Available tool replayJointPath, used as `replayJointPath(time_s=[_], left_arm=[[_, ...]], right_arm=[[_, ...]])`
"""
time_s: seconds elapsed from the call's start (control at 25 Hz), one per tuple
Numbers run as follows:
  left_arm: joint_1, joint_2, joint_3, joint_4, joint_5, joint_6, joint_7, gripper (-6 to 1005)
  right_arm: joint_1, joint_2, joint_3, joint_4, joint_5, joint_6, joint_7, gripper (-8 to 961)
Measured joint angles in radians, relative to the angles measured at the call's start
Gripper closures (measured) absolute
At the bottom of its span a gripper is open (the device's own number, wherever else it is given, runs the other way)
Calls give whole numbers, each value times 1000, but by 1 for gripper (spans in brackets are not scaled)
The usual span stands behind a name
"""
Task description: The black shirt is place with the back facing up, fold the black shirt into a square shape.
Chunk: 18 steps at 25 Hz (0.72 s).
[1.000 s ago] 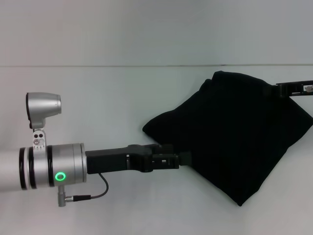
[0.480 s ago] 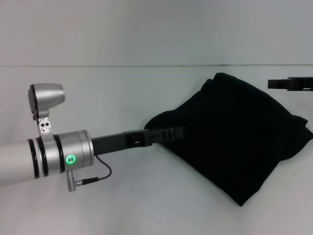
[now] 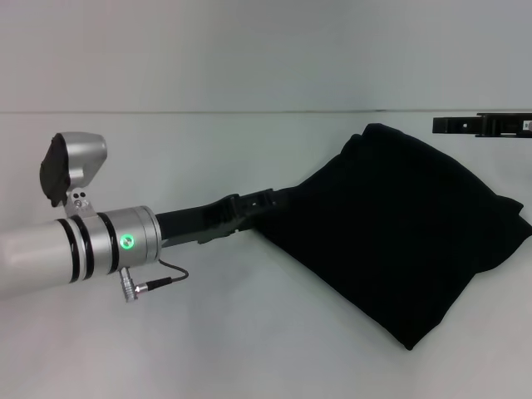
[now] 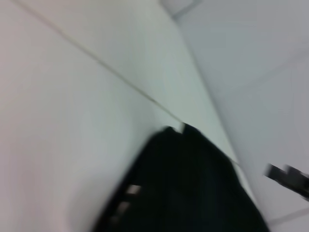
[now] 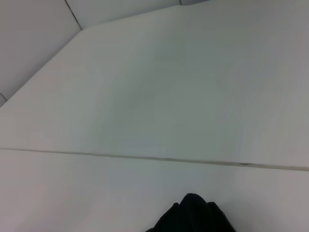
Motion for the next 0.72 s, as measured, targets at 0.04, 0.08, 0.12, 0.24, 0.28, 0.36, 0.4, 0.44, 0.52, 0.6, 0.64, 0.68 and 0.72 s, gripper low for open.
replayJointPath(time_s=[0.04,0.08,0.12,0.24,0.28,0.36,0.4,0.44,0.52,0.6,0.64,0.68,0.72], left_arm=[[-2,0,10,0,1,-30,-29,169],[-4,0,20,0,2,-50,-50,169],[-7,0,32,-1,2,-71,-70,169],[-18,0,54,-8,3,-112,-115,171],[-25,1,59,-16,3,-124,-125,171],[-37,2,60,-28,3,-139,-135,172],[-43,3,60,-34,3,-144,-136,172],[-52,3,61,-43,4,-151,-137,172],[-60,3,61,-55,4,-162,-137,173],[-73,3,63,-73,4,-182,-137,174],[-75,3,63,-76,4,-185,-138,174],[-76,3,64,-78,4,-188,-140,175],[-77,3,65,-79,4,-190,-142,175]], right_arm=[[0,0,0,0,0,0,-3,178],[0,0,-1,0,0,0,-5,171],[0,0,-1,0,0,0,-8,164],[0,-5,-1,0,-3,0,-9,142],[0,-7,-1,0,-3,0,-9,135],[0,-11,-1,0,-2,0,-9,136],[0,-12,-1,0,-2,0,-9,136],[0,-13,0,0,-1,0,-9,137],[0,-14,2,0,0,0,-10,137],[-1,-15,2,0,0,1,-11,138],[-2,-17,0,0,0,2,-11,138],[-2,-17,0,0,0,2,-11,139],[-2,-18,0,0,0,2,-11,139]])
